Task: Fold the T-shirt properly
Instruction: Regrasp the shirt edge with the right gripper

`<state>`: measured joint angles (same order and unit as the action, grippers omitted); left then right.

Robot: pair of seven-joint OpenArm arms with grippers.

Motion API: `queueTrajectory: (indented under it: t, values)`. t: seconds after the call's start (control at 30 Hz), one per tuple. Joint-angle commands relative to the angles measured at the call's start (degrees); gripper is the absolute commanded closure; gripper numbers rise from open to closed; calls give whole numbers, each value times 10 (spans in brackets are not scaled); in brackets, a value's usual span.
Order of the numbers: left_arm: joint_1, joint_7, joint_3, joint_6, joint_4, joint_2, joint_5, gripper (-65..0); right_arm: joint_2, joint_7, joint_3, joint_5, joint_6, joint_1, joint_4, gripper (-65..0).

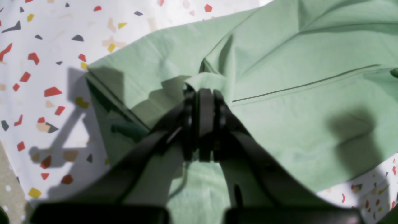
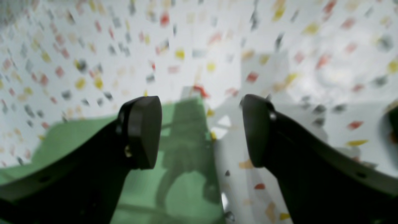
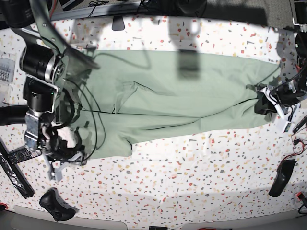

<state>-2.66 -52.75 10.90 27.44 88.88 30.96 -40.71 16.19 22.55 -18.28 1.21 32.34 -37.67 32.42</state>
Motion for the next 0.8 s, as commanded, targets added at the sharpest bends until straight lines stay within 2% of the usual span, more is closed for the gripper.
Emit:
queueTrajectory:
  t: [0.0, 0.2, 0.23, 0.33, 0.47, 0.77]
  values:
    - [9, 10, 4, 2, 9, 10, -10, 0, 5, -24, 8, 3, 3, -21, -2, -396]
    - [9, 10, 4, 2, 9, 10, -9, 0, 4, -55, 61, 17, 2, -18, -50, -384]
    - [9, 10, 4, 2, 9, 10, -10, 0, 3, -49, 69, 18, 2, -17, -50, -345]
    - [9, 10, 4, 2, 9, 10, -10, 0, -1, -37, 87, 19, -16, -15, -50, -166]
    - [9, 9, 4, 2, 9, 10, -14, 0, -1, -36, 89, 18, -28, -15, -50, 0]
    - [9, 10, 4, 2, 9, 10, -14, 0, 0, -1, 89, 18, -28, -66, -47, 0]
